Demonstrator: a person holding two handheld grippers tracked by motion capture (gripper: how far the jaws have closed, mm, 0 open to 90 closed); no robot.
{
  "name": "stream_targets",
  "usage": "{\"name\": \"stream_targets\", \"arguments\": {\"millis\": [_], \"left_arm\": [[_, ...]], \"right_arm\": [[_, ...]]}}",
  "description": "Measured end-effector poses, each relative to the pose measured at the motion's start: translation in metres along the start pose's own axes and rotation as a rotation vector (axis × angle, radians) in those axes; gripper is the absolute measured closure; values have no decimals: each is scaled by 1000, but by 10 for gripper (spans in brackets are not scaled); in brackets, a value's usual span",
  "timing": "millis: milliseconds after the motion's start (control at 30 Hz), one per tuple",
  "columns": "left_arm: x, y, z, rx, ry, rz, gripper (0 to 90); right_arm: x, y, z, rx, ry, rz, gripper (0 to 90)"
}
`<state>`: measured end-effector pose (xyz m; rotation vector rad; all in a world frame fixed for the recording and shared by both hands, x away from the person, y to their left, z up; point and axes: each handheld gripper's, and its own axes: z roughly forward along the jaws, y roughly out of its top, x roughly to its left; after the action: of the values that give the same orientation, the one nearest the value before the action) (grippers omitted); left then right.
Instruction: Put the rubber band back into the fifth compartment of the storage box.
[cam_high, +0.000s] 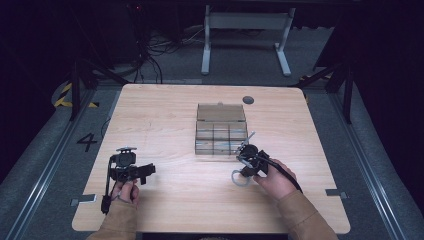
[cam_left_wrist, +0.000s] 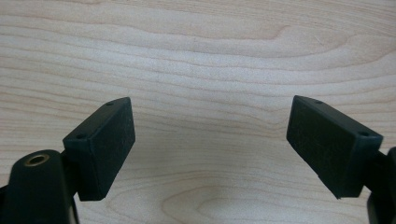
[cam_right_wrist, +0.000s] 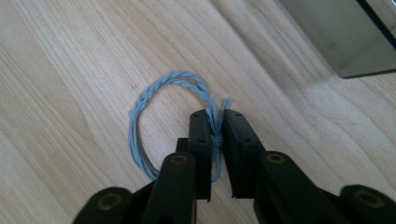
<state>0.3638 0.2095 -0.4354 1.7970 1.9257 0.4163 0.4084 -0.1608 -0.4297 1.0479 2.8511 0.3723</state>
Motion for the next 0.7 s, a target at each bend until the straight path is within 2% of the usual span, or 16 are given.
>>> {"name": "stream_targets", "arguments": {"millis": [333,700], "left_arm": [[0,0,0,0,-1,1,161],[0,0,0,0,0,0,161]], "right_arm": [[3,0,-7,-21,6,5,851],[8,1,-24,-44,30,-23,852]]}}
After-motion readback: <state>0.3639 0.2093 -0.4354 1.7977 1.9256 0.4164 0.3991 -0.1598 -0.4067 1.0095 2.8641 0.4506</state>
